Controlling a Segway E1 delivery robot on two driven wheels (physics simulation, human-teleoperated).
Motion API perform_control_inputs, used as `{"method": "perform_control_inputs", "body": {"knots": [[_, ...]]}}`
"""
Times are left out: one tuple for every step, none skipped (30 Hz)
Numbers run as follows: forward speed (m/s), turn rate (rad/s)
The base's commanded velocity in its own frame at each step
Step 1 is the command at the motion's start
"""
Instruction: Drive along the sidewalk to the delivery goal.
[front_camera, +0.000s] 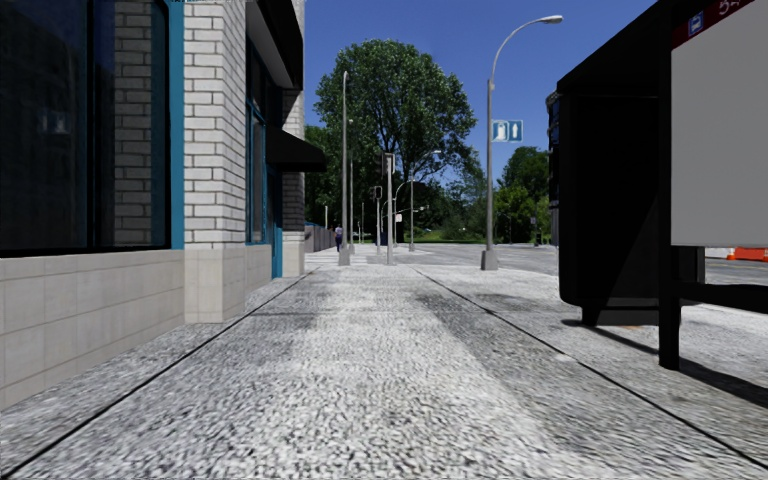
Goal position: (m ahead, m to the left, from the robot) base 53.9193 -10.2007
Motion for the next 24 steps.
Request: {"method": "perform_control_inputs", "body": {"knots": [[2.0,0.0],[2.0,0.0],[2.0,0.0],[2.0,0.0],[2.0,0.0],[2.0,0.0],[2.0,0.0],[2.0,0.0],[2.0,0.0],[2.0,0.0],[2.0,0.0],[2.0,0.0],[2.0,0.0],[2.0,0.0],[2.0,0.0],[2.0,0.0],[2.0,0.0],[2.0,0.0],[2.0,0.0],[2.0,0.0],[2.0,0.0],[2.0,0.0],[2.0,0.0],[2.0,0.0]]}}
